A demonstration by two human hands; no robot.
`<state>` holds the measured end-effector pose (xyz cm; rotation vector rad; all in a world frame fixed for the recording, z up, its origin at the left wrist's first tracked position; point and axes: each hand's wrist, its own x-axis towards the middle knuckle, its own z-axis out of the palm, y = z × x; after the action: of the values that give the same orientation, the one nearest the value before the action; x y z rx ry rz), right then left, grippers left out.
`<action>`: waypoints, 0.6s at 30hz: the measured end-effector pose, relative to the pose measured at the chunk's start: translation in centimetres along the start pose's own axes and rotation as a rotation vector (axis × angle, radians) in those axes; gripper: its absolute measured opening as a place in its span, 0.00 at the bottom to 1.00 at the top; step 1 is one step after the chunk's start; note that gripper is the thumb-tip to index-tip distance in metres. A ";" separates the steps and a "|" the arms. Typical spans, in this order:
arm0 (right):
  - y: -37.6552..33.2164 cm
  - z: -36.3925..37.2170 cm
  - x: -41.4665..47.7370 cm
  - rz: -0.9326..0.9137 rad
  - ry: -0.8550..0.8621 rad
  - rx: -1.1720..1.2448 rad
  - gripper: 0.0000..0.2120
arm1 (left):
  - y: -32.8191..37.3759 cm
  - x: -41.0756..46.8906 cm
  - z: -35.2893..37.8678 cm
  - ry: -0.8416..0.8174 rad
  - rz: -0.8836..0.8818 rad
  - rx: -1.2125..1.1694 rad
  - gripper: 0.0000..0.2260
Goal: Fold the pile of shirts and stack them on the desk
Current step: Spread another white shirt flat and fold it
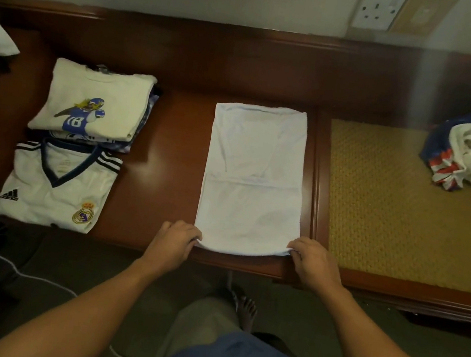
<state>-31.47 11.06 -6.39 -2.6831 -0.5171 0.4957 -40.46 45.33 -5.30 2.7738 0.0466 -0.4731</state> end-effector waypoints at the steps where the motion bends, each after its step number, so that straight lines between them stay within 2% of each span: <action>1: -0.1 -0.7 -0.1 -0.004 -0.044 0.015 0.10 | 0.0 -0.1 -0.2 -0.019 -0.029 -0.025 0.09; 3: -0.1 -2.3 -0.4 -0.020 -0.136 0.033 0.11 | -0.1 -0.5 -0.8 -0.058 -0.070 -0.071 0.08; 5: -0.2 -4.3 -1.1 -0.057 -0.147 0.046 0.11 | 0.1 -1.1 -1.8 -0.066 -0.038 -0.102 0.09; 9: -0.6 -8.7 -1.2 -0.080 -0.016 0.101 0.10 | -0.6 -1.5 -5.4 0.077 0.009 -0.245 0.07; 12: -1.6 -11.6 1.1 -0.088 0.061 0.121 0.10 | -1.0 0.4 -8.1 0.178 0.037 -0.260 0.07; 18: -3.3 -15.5 6.9 -0.073 0.166 0.149 0.09 | 0.3 5.5 -13.2 0.324 -0.072 -0.369 0.06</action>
<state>-20.20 12.45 6.63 -2.5249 -0.5071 0.2758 -31.00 49.22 4.77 2.4589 0.2795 -0.0200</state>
